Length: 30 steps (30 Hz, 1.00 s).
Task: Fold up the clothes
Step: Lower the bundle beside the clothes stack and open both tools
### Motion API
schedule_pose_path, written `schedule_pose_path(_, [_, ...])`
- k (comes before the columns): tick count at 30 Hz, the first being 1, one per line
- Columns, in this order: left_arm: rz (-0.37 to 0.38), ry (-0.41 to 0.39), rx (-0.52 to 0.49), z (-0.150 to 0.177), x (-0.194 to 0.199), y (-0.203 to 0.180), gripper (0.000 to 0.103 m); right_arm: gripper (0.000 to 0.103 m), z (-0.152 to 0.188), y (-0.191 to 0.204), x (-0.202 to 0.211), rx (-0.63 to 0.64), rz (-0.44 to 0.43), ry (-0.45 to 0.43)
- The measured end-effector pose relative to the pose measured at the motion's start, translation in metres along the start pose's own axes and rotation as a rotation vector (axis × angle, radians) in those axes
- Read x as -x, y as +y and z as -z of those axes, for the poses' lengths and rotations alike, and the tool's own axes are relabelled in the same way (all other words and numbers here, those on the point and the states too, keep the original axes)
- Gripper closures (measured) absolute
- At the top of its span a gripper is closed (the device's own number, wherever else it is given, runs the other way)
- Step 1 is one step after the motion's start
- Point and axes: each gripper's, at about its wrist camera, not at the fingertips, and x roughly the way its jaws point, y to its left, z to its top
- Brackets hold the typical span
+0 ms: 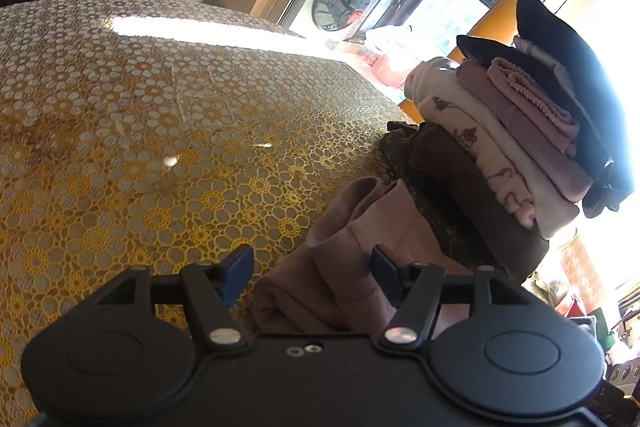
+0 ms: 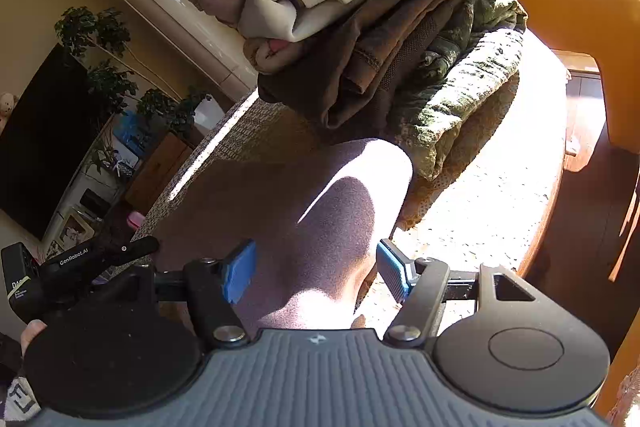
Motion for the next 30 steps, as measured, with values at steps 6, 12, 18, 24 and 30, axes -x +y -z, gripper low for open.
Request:
schedule_pose_path(6, [0.013, -0.002, 0.082, 0.006, -0.008, 0.011, 0.000, 0.037, -0.005, -0.001, -0.019, -0.038, -0.002, 0.029])
schedule_pose_path(12, [0.055, 0.009, 0.153, 0.009, -0.020, 0.015, 0.000, 0.035, -0.006, -0.002, -0.031, -0.058, 0.001, 0.045])
schedule_pose_path(18, [0.036, -0.013, 0.140, 0.013, -0.024, 0.013, 0.000, 0.053, -0.006, 0.005, -0.044, -0.022, -0.039, 0.056])
schedule_pose_path(24, [-0.007, -0.062, 0.079, 0.013, -0.022, -0.003, 0.000, 0.076, -0.004, 0.000, -0.044, -0.036, -0.084, 0.033])
schedule_pose_path(30, [-0.019, -0.085, 0.024, -0.008, -0.041, -0.020, 0.000, 0.078, -0.009, 0.001, -0.049, -0.084, -0.085, -0.021])
